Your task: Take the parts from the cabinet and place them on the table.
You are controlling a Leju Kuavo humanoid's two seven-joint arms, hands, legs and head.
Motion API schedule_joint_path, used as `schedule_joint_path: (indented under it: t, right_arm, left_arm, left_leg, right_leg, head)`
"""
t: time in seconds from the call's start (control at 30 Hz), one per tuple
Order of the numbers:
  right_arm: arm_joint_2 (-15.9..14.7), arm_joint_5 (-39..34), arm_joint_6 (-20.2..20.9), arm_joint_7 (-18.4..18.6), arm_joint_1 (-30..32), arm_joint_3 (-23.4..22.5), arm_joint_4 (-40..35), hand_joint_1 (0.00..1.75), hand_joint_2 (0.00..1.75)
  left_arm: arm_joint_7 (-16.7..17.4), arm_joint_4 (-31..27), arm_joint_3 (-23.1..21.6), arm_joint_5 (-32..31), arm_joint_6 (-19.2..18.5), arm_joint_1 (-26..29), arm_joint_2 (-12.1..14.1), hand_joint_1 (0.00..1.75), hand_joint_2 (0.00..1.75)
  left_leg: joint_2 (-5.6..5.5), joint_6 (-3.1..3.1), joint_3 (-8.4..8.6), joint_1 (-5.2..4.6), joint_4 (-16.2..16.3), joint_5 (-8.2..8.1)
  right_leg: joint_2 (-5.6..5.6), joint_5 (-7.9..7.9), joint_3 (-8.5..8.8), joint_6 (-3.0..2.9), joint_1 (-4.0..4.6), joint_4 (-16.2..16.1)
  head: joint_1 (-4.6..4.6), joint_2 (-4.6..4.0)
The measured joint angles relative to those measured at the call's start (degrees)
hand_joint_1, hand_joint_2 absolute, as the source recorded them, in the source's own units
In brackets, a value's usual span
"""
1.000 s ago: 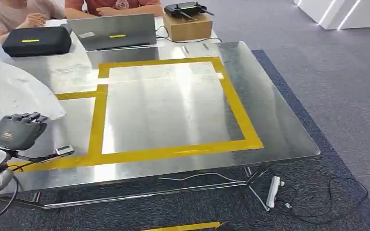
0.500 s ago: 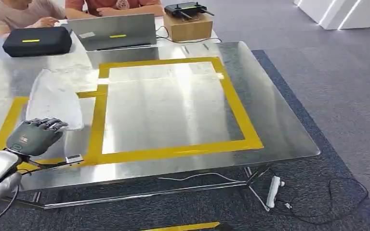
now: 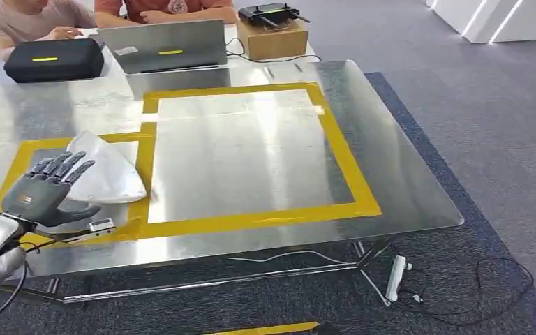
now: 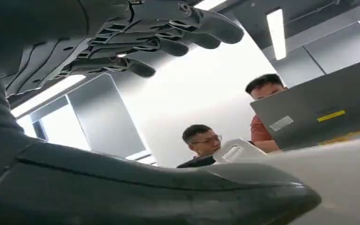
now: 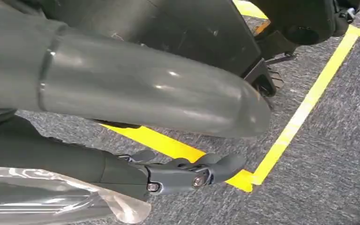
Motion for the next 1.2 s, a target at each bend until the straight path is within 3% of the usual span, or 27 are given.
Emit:
schedule_joint_path:
  t: [0.3,0.43,0.6,0.67,0.77,0.8,0.83,0.87,0.93,0.97,1.07,1.1,1.13,1.2]
  right_arm:
    - [0.00,0.00,-0.22,-0.02,0.02,0.00,0.00,0.00,0.00]
    - [0.00,0.00,-0.35,-0.11,0.07,0.00,0.00,0.00,0.00]
    - [0.00,0.00,-0.39,-0.11,0.07,0.00,0.00,0.00,0.00]
    - [0.00,0.00,-0.44,-0.11,0.09,0.00,0.00,0.00,0.00]
    - [0.00,-0.02,-0.44,-0.02,0.19,0.00,0.00,0.00,0.00]
    - [0.00,-0.02,-0.44,0.00,0.26,0.00,0.00,0.00,0.00]
    - [-0.02,-0.02,-0.44,0.00,0.32,0.00,0.00,0.00,0.00]
    - [-0.07,0.00,-0.44,0.09,0.34,0.00,0.00,0.00,0.00]
    - [-0.20,0.00,-0.44,0.18,0.26,0.00,0.00,0.00,0.00]
    - [-0.22,0.00,-0.42,0.22,0.14,0.00,0.00,0.00,0.00]
    - [-0.22,-0.02,-0.42,0.42,0.22,0.00,0.00,0.00,0.00]
    - [-0.24,-0.02,-0.42,0.42,0.28,0.00,0.00,0.00,0.00]
    - [-0.24,0.00,-0.39,0.42,0.28,0.00,0.00,0.00,0.00]
    - [-0.24,0.00,-0.42,0.52,0.23,-0.02,0.00,0.00,0.00]
  left_arm:
    - [1.05,0.00,0.26,-0.15,0.28,-0.25,-0.02,0.00,0.00]
    - [1.81,-0.09,1.40,-0.37,1.05,-0.22,-0.11,0.00,0.00]
    - [1.84,-0.39,2.38,-0.70,1.68,-0.20,-0.04,0.00,0.00]
    - [1.84,-0.63,2.75,-0.77,1.88,-0.35,-0.15,0.00,0.00]
    - [1.97,-0.74,2.82,-1.16,2.01,-0.02,-0.35,0.00,0.00]
    - [1.97,-0.74,2.82,-1.20,2.01,0.16,-0.44,0.00,0.00]
    - [1.97,-0.74,2.82,-1.22,2.01,0.29,-0.50,0.00,0.00]
    - [2.05,-0.74,2.82,-1.38,2.01,0.35,-0.55,0.00,0.00]
    - [2.25,-0.74,2.84,-1.57,2.03,0.35,-0.57,0.00,0.00]
    - [2.45,-0.74,2.91,-1.70,2.14,0.36,-0.55,0.00,0.00]
    - [2.75,-0.76,3.02,-1.90,2.38,0.41,-0.57,0.00,0.00]
    - [2.78,-0.76,3.06,-1.90,2.45,0.52,-0.52,0.00,0.00]
    - [2.80,-0.76,3.13,-1.92,2.58,0.71,-0.46,0.00,0.00]
    - [2.95,-0.76,3.26,-2.08,2.80,0.90,-0.31,0.00,0.00]
  left_leg:
    - [0.00,0.01,-0.01,-0.03,0.05,-0.01]
    - [0.00,0.22,-0.08,-0.24,0.31,-0.14]
    - [0.00,1.33,-0.01,-0.34,-0.47,0.70]
    - [0.13,1.98,0.05,0.02,-1.16,1.39]
    - [0.11,2.19,-0.88,-0.10,-1.11,1.90]
    - [0.08,2.11,-1.12,-0.12,-1.10,2.11]
    - [0.03,1.93,-1.34,-0.11,-1.08,2.32]
    - [-0.04,1.73,-1.52,-0.06,-1.07,2.50]
    - [-0.18,1.24,-1.78,0.04,-0.88,2.83]
    - [-0.21,0.85,-2.09,-0.15,-0.75,3.04]
    - [-0.28,-0.45,-2.47,-0.09,-0.79,4.04]
    - [-0.29,-0.89,-2.47,0.00,-0.97,4.42]
    - [-0.32,-1.14,-2.86,0.23,-0.75,4.23]
    - [-0.28,-1.76,-4.47,0.25,3.79,-1.56]
  right_leg:
    - [0.00,0.02,0.01,0.02,-0.01,-0.03]
    - [-0.02,0.19,0.02,0.35,-0.27,-0.11]
    - [-0.06,0.71,0.15,1.27,-0.41,-0.38]
    - [0.70,-2.16,-1.24,1.27,-0.47,1.87]
    - [1.16,-8.85,-6.69,1.41,-0.47,15.30]
    - [1.19,-9.15,-7.46,1.44,-0.46,17.39]
    - [1.17,-7.98,-6.80,1.41,-0.49,16.55]
    - [1.18,-5.92,-5.01,1.32,-0.50,13.48]
    - [1.22,-1.59,0.91,1.03,-0.54,3.13]
    - [1.53,-2.37,2.99,0.88,-0.42,-0.28]
    - [1.66,-1.57,2.53,0.28,-0.09,-0.15]
    - [1.63,-1.22,2.37,-0.29,-0.03,-0.25]
    - [1.30,-0.45,1.56,-1.29,-0.51,-0.68]
    - [1.01,0.57,0.75,-2.12,-0.43,-0.70]
  head:
    - [-0.02,0.00]
    - [-0.04,0.00]
    - [-0.02,0.00]
    - [0.10,0.00]
    - [0.31,0.00]
    - [0.37,0.00]
    - [0.33,0.00]
    - [0.37,0.00]
    - [0.39,0.00]
    - [0.42,0.00]
    - [0.33,0.00]
    - [0.33,0.00]
    - [0.39,0.00]
    - [-0.37,-0.02]
